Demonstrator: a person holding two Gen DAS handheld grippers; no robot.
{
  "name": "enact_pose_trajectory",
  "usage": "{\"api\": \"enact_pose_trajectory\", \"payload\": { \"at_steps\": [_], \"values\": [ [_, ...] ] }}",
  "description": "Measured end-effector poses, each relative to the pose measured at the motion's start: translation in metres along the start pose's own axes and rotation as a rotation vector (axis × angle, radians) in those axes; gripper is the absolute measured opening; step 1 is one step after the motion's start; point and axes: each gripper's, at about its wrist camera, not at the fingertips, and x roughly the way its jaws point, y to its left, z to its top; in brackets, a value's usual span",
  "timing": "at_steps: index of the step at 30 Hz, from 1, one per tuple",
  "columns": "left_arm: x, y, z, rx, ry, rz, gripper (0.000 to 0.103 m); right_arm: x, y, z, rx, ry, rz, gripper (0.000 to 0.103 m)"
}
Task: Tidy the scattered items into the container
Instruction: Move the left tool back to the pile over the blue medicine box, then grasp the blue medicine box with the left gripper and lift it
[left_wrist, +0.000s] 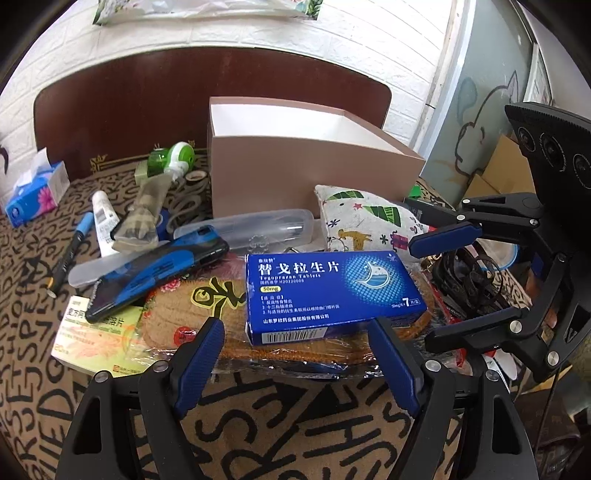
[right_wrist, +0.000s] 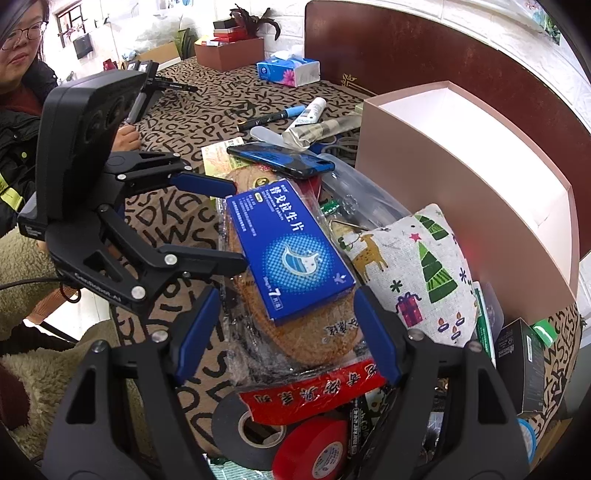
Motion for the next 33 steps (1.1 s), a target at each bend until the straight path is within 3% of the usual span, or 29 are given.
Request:
{"api": "enact_pose_trajectory", "payload": {
  "at_steps": [6,30,33],
  "values": [
    [-0.003,-0.005,0.001,0.027,-0.006,-0.046,0.082,0.001,-0.002,0.001,-0.012,-0.003,0.009,0.076],
    [0.004,0.002,0.003,0.033,0.009,-0.053,0.081,0.03,-0.013,0.008,-0.073,0.052,0.03,0.075],
    [0.004,0.002,0.002,0.032,0.003,-0.052,0.079,0.029,-0.015,0.008,-0.053,0.033,0.054,0.064]
  ]
}}
